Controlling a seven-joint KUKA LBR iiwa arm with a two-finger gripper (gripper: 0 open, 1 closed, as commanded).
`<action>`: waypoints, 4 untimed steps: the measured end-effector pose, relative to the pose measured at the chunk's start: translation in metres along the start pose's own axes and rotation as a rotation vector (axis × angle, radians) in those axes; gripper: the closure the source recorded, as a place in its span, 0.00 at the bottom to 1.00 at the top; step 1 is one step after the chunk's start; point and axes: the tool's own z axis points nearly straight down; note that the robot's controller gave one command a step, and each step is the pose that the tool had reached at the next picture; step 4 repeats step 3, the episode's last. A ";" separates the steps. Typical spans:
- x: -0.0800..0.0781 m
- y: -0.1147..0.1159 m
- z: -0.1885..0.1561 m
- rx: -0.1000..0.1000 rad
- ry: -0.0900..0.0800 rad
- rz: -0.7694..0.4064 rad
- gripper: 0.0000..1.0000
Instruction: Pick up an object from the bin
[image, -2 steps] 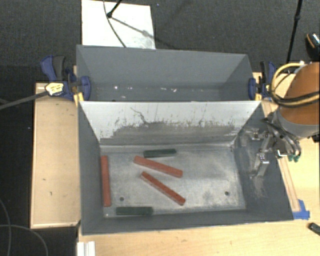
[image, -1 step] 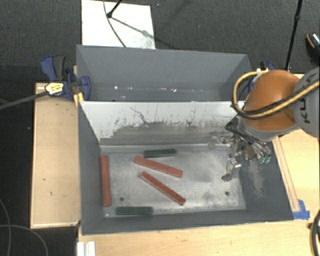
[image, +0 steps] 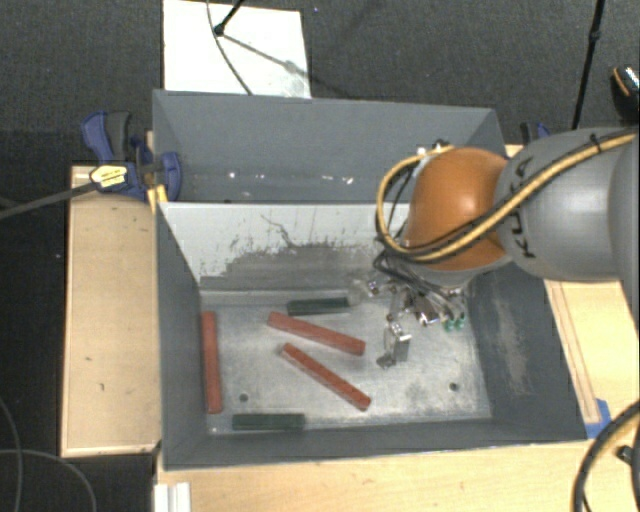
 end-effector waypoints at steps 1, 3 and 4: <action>-0.033 0.046 0.041 0.002 -0.004 -0.036 0.00; -0.032 0.053 -0.136 0.007 -0.012 -0.172 1.00; -0.032 0.053 -0.136 0.007 -0.012 -0.172 1.00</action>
Offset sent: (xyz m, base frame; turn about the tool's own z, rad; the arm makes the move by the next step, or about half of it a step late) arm 0.0165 0.0503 -0.0396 -0.0303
